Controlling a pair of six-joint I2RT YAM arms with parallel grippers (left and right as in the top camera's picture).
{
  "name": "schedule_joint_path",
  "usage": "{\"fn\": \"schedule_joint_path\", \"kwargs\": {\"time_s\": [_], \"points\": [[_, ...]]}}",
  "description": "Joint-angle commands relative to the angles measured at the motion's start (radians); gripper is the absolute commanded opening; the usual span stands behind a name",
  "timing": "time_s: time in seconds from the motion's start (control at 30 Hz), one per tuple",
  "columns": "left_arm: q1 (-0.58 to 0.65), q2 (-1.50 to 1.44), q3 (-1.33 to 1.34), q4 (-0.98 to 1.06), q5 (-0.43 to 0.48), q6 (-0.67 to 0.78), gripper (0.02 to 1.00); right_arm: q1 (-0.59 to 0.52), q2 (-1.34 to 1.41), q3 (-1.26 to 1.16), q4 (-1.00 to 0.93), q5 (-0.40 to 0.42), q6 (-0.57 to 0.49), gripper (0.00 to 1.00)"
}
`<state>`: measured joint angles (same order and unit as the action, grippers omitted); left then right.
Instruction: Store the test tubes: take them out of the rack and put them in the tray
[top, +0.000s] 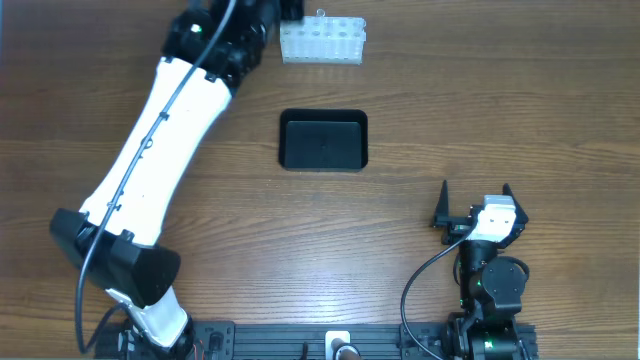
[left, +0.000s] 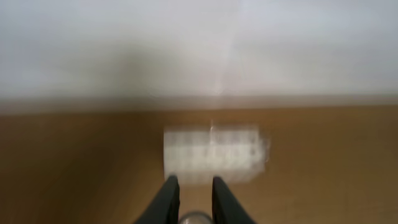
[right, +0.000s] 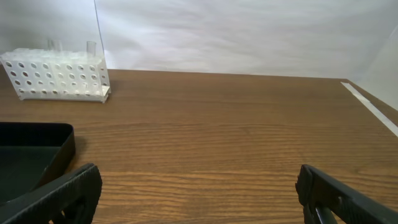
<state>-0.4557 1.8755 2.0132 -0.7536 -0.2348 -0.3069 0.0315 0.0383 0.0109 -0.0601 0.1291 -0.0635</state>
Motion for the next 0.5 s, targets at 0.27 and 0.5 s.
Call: {"fn": "schedule_joint_path", "kwargs": {"time_s": [0.27, 0.5], "points": [[-0.046, 0.227, -0.01, -0.32, 0.084, -0.41, 0.04, -0.004, -0.003, -0.006, -0.004, -0.005, -0.005, 0.993], [-0.045, 0.295, -0.009, -0.343, 0.1, -0.354, 0.038, -0.004, -0.003, -0.006, -0.004, -0.005, -0.005, 0.993]]}}
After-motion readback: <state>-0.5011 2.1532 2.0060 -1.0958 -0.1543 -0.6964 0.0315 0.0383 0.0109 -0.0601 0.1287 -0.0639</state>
